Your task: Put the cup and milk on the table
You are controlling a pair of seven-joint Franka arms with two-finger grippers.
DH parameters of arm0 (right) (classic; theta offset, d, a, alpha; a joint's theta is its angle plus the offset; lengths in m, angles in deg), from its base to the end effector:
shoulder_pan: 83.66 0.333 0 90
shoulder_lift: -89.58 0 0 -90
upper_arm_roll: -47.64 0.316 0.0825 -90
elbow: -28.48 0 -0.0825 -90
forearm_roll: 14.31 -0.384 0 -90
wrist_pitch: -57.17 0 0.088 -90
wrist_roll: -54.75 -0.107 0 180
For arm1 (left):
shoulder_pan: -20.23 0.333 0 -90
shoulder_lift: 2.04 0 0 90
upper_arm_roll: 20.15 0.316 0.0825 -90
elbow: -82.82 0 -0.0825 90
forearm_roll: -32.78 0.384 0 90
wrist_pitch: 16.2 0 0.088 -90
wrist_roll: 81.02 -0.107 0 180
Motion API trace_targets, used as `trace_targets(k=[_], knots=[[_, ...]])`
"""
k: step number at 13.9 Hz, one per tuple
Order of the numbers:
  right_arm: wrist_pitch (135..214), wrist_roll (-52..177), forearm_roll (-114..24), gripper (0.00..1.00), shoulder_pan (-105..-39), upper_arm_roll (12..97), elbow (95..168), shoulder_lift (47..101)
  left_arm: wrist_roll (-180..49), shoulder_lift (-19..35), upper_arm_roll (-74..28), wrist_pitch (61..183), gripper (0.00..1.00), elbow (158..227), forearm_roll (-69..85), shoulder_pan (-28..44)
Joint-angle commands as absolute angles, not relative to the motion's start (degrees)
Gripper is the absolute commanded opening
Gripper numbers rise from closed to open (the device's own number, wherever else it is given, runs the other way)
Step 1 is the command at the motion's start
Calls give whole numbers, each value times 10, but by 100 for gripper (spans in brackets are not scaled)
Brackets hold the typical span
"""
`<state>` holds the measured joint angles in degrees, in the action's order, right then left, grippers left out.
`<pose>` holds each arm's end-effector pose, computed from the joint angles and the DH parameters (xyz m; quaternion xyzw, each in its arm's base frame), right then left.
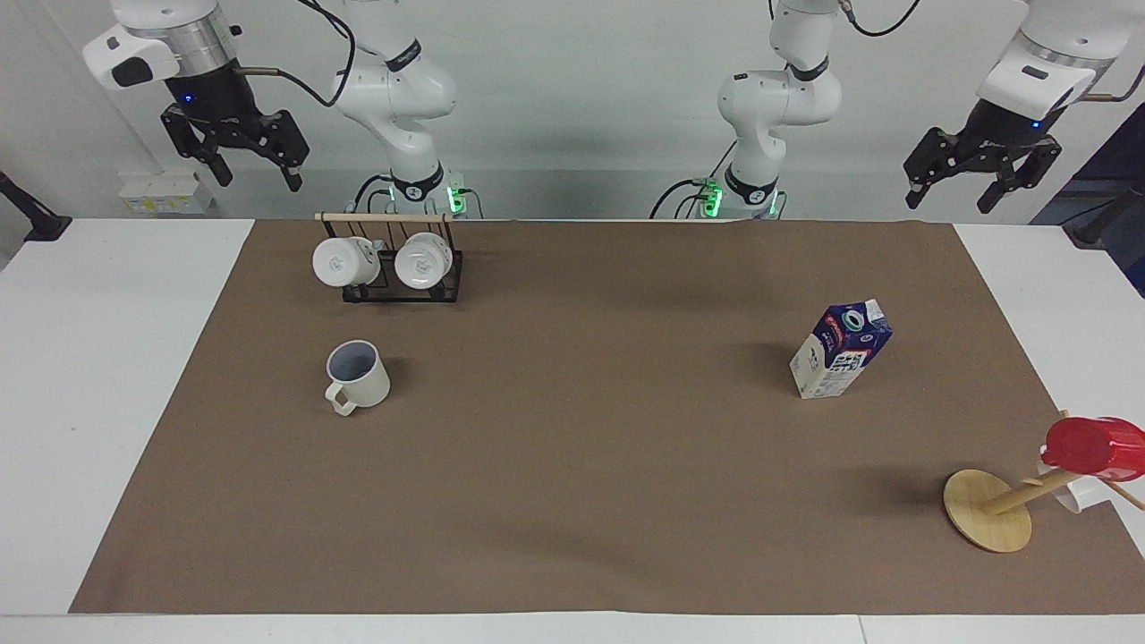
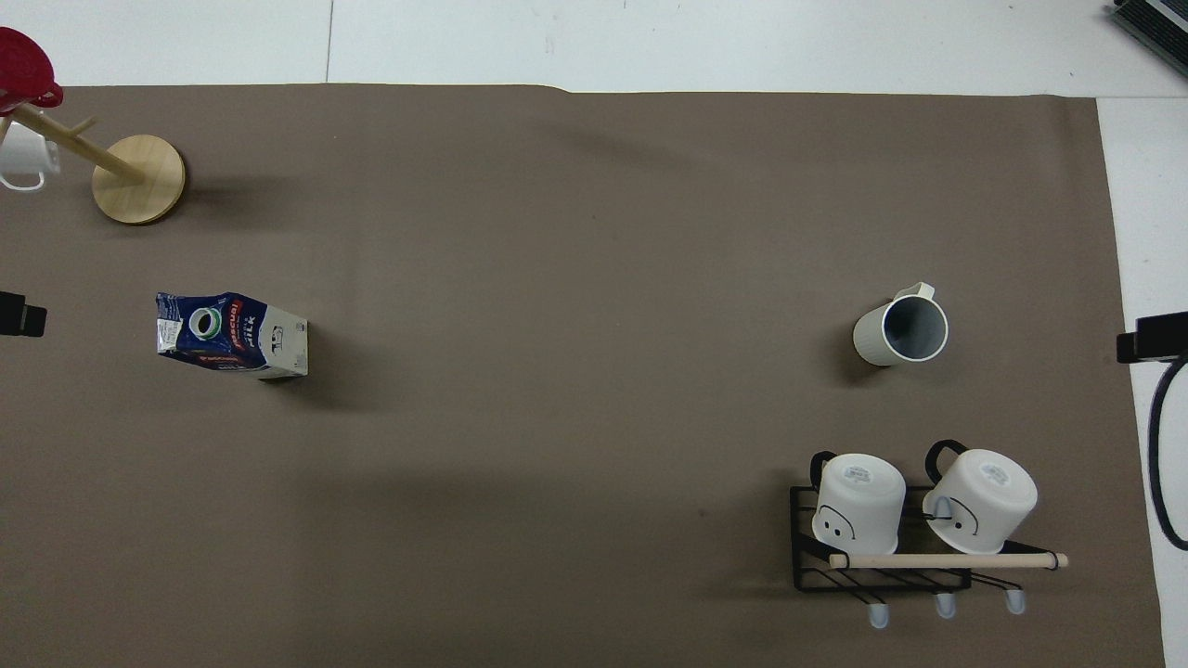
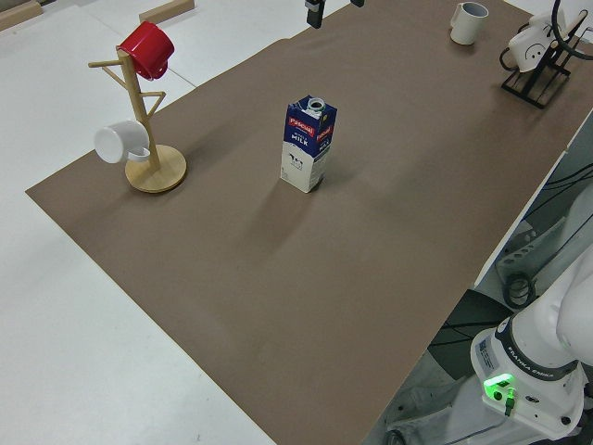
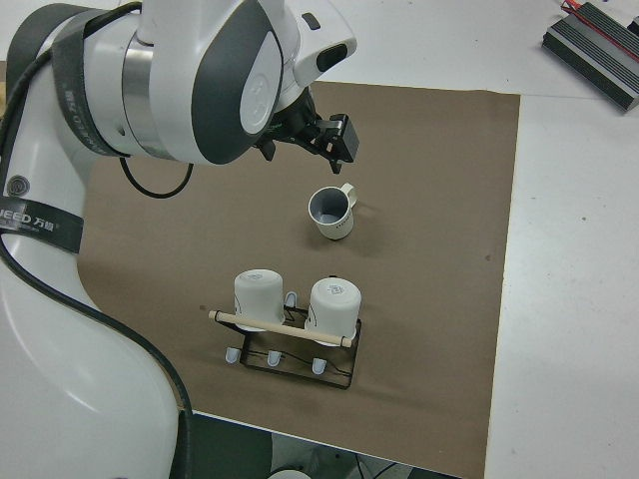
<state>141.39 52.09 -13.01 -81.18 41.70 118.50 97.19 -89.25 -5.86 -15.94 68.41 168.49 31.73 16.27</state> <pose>0.4999 -0.0372 0.6851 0.9984 -0.0543 0.0154 0.0045 0.5228 0.0018 0.6872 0.9971 -0.0707 0.0248 0.0097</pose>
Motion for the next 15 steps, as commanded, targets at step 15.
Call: trace_targets(k=[15], knots=[[1426, 526, -133, 100, -815, 427, 1208, 979, -889, -9, -162, 639, 100, 1609, 323, 166]])
